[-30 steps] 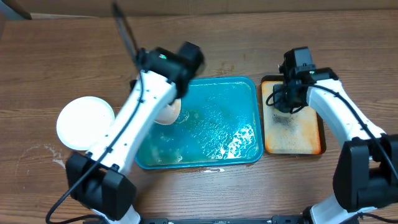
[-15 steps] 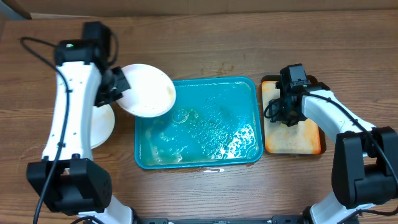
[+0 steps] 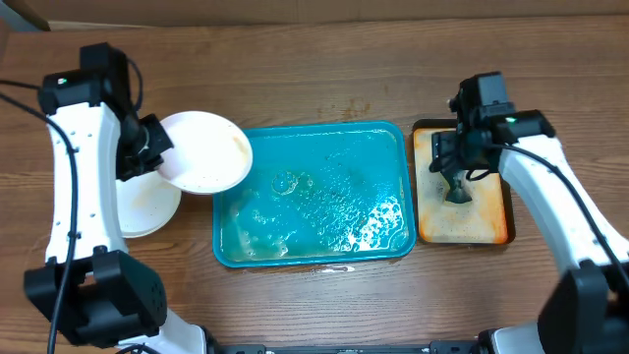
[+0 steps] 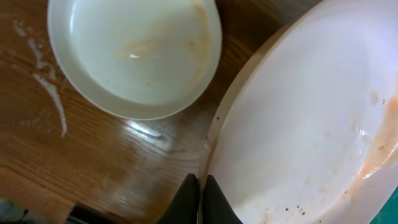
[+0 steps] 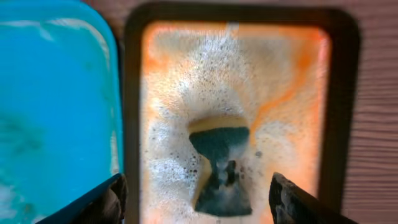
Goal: Clean dirty plates on tray and stack at the side
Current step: 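Carry the white plate left and stack it on the plate pile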
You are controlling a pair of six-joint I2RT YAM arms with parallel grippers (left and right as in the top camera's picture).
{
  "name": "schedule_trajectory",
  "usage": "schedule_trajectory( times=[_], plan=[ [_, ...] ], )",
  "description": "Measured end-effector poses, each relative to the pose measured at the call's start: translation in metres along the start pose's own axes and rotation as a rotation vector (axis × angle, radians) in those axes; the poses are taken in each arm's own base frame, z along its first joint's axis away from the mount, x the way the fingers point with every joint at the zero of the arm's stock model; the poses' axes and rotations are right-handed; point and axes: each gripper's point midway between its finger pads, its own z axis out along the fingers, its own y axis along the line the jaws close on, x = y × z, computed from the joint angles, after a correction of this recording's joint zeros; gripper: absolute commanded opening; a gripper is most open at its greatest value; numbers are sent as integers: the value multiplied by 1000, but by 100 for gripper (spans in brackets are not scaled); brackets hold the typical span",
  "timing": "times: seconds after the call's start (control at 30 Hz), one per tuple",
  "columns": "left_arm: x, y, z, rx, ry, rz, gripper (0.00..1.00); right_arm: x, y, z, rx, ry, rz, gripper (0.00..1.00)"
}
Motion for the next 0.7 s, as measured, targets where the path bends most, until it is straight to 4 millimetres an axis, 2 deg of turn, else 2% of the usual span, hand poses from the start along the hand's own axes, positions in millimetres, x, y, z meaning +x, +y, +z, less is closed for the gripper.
schedule_trajectory(
  times=[0.1,0.23,0.43,0.6,0.7],
  plan=[
    [-1,13,-9,-10,-26,-21,4,6,-1,-12,-3,3,-1,73],
    [2,32,-27,-15,-68,-54,4,16,2,-15,-20,41,-1,73],
    [1,76,-47,-52,-135,-174,4,24,7,-15,-50,76,-1,72],
    [-10,102,-42,-77,-164,-272,4,25,7,-15,-54,78,0,73],
    [-11,113,-24,-90,-155,-308,4,25,7,-15,-55,79,0,73]
  ],
)
